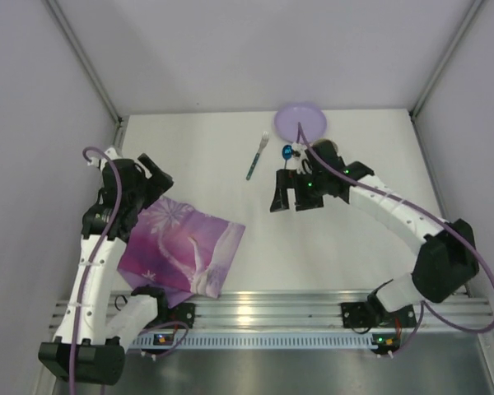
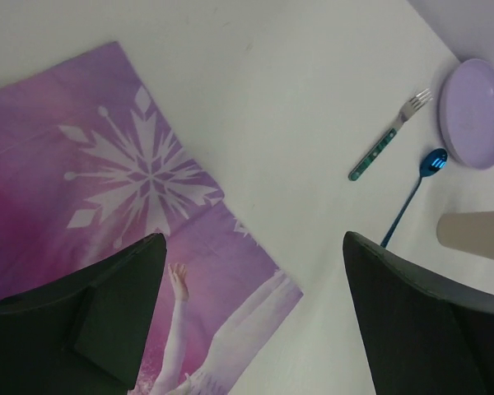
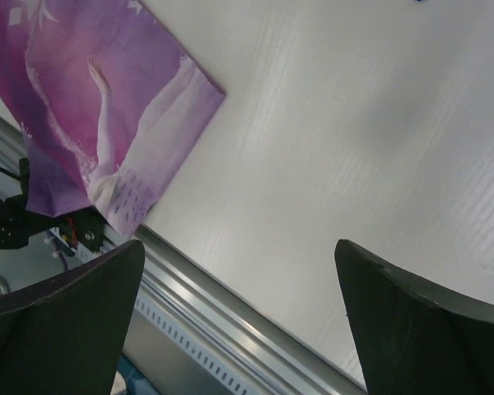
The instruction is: Set the dinner table for one person
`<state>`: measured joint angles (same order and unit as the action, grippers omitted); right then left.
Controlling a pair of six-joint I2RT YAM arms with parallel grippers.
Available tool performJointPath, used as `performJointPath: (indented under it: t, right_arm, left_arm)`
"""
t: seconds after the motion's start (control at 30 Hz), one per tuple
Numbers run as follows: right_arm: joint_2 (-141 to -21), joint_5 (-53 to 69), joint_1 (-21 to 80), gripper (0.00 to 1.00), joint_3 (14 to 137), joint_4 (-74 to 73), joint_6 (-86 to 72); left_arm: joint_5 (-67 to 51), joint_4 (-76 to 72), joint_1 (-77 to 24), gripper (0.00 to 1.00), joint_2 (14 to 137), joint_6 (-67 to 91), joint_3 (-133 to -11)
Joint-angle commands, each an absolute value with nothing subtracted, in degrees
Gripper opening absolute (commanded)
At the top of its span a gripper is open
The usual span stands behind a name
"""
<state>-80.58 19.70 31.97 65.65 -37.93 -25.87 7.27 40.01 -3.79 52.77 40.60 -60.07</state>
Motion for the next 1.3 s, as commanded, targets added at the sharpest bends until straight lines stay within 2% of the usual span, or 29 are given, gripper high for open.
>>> performJointPath:
  t: [0.0,0.13,0.43,1.0,1.13,1.27]
  right_arm:
    - [-87.1,22.7,34.3,1.0,72.8,-36.7,-23.2]
    - [-96.6,25.8,36.0,1.0,77.7,-33.5,-24.9]
    - [-113.1,27.2,42.5,1.0,84.6,-30.0,-26.6]
    - [-124.5,29.3,45.8,0.99,86.1,-19.9,-33.0]
    - [-126.0,30.1,47.1,0.91,87.6,-19.2,-33.9]
    - [-126.3,31.9,47.6,0.69,87.3,-19.5,-33.7]
  left_arm:
    - [10.5,46.5,-3.7,0.92,50.7,42.4,-59.1]
    - [9.7,47.9,-3.6,0.87,49.7,42.6,-57.4]
    - [9.1,51.4,-3.7,0.82,49.5,41.1,-59.8]
    - [8.4,55.5,-3.7,0.8,48.8,40.3,-61.8]
    - [8.6,55.7,-3.7,0.8,49.9,39.7,-62.5]
    - [8.6,55.5,-3.7,0.8,50.6,39.4,-62.5]
